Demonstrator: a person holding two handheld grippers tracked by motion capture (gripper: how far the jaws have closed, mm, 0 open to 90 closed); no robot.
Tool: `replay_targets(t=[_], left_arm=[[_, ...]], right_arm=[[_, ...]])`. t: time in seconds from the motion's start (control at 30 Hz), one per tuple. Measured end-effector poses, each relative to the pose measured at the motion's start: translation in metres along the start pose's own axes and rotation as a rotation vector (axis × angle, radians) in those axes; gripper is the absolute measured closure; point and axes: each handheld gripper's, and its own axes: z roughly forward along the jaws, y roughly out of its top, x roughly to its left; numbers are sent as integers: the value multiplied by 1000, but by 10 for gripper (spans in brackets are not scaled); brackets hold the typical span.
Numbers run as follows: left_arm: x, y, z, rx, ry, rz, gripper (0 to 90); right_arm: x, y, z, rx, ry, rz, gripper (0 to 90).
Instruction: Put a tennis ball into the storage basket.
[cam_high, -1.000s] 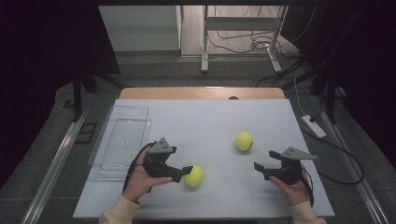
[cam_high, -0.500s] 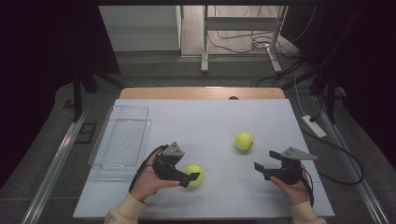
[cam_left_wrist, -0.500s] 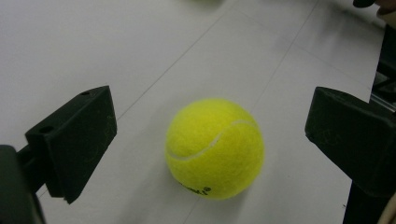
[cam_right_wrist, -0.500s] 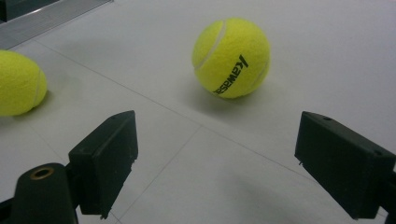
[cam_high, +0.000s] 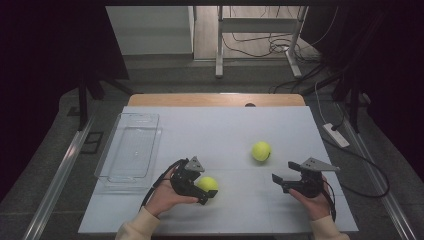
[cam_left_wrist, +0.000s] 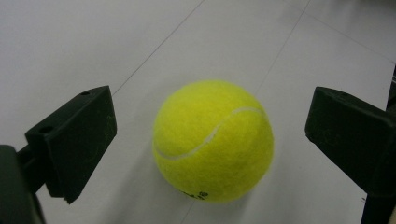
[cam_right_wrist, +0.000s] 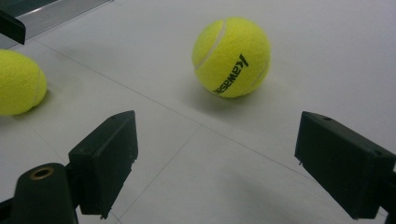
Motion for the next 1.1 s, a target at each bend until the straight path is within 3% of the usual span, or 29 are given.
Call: replay_targets(t=[0.67, 0.77, 0.9, 1.1], left_arm=[[-5, -3, 22, 68, 25, 23, 44], [-6, -4, 22, 69, 37, 28, 95], [-6, -4, 23, 76, 50, 34, 227], [-7, -5, 21, 64, 58, 45, 263]], right_arm=[[0, 0, 0, 0, -1, -1, 135], [0, 0, 0, 0, -1, 0, 135], [0, 0, 0, 0, -1, -1, 135], [0, 0, 0, -2, -3, 1, 135]])
